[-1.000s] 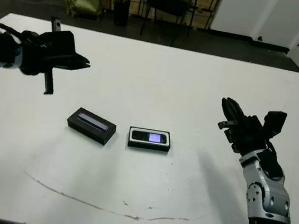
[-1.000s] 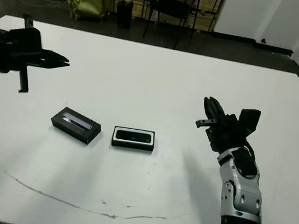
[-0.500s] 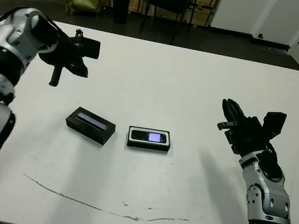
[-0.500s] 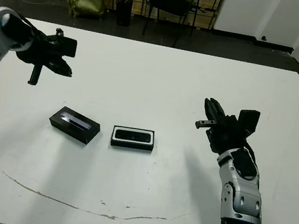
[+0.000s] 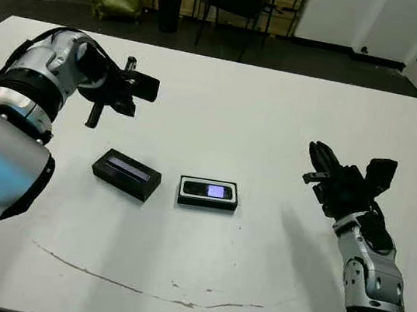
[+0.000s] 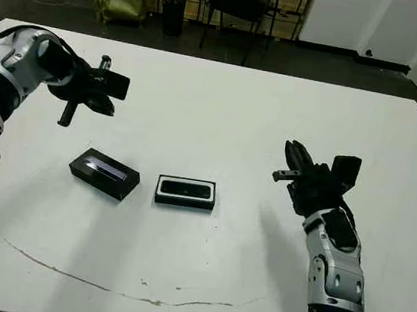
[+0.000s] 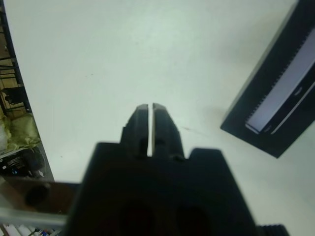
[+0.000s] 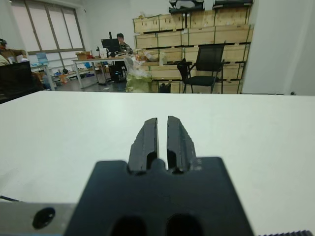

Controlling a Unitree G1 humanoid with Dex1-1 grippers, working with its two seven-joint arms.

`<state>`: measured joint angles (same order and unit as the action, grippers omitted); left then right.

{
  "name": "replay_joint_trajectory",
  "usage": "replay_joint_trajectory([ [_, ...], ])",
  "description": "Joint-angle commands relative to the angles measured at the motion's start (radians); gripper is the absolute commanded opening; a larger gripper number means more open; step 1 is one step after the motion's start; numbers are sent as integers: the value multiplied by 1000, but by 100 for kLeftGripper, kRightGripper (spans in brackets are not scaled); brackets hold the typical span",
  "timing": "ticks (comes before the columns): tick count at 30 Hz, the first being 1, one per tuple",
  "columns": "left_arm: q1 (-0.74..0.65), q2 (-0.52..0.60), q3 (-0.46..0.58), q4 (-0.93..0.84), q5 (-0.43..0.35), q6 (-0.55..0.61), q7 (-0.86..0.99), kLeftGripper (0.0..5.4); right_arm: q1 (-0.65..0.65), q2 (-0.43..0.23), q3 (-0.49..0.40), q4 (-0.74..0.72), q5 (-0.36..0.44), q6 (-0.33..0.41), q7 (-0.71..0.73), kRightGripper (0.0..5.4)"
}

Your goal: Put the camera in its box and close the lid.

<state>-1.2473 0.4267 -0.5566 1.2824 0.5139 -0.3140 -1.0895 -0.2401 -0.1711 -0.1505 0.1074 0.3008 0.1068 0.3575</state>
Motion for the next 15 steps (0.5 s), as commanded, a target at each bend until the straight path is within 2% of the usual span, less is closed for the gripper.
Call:
replay_joint_trajectory([
  [1,21,-18,3,22,12,42,-29,0,10,-9,-8,16,8,14,5,3],
  [6,37,-18,-12,15,34,24,-32,0,12,-8,-4,1,9,44,-13,3],
  [10,51,-11,-29,10,59,-24,-28,0,17,-11,1,-11,-2,40,-19,3],
  [15,66,-19,-43,18,88,-9,-23,0,12,-6,-13,21,24,16,10,3],
])
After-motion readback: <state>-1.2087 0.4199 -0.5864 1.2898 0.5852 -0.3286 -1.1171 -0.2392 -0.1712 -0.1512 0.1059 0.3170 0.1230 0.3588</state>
